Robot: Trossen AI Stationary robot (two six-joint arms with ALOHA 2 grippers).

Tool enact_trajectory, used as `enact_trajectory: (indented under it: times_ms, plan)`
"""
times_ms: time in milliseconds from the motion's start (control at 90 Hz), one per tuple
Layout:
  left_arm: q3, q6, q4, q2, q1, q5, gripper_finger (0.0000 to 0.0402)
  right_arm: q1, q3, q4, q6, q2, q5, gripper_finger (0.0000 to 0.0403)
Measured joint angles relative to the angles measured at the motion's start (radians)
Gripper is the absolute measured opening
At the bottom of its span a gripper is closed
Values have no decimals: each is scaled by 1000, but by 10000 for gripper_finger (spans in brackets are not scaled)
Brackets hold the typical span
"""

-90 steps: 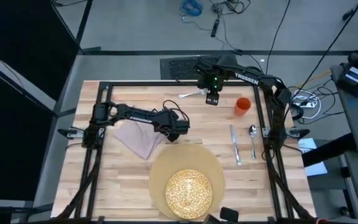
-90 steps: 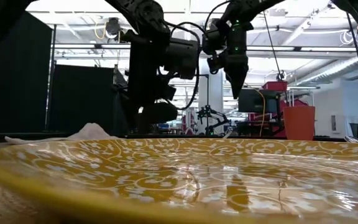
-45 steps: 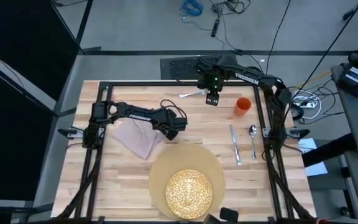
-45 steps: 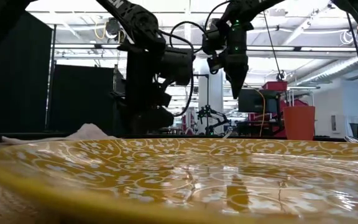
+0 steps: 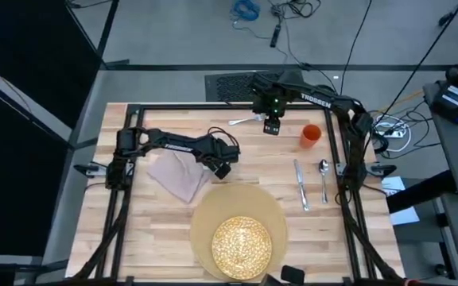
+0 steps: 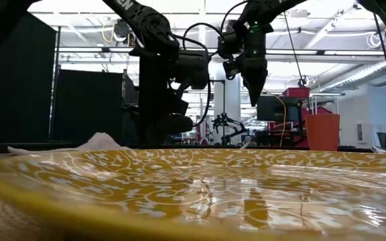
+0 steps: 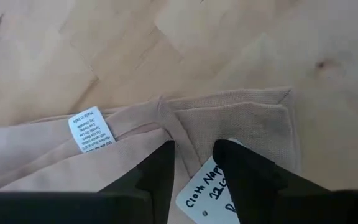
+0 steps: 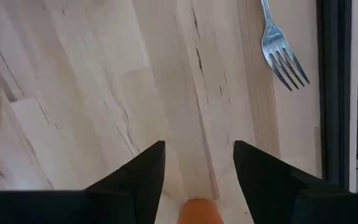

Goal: Set table place
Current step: Fold the brown table napkin

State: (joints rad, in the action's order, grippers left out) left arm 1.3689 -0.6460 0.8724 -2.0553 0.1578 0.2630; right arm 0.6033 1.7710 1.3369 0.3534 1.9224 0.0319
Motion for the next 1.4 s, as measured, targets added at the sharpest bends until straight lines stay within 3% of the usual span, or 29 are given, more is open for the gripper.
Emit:
enact_trajectory:
  times_ms: [400, 778, 1400]
  plan:
    - [0, 5, -3, -1, 18, -33, 116, 0, 0, 0, 0, 0, 0, 176]
    - [1, 25, -3, -1, 19, -28, 6, -1, 0, 0, 0, 0, 0, 176]
    - [43, 44, -7, 24, 19, -66, 4, -1, 0, 0, -1, 0, 0, 176]
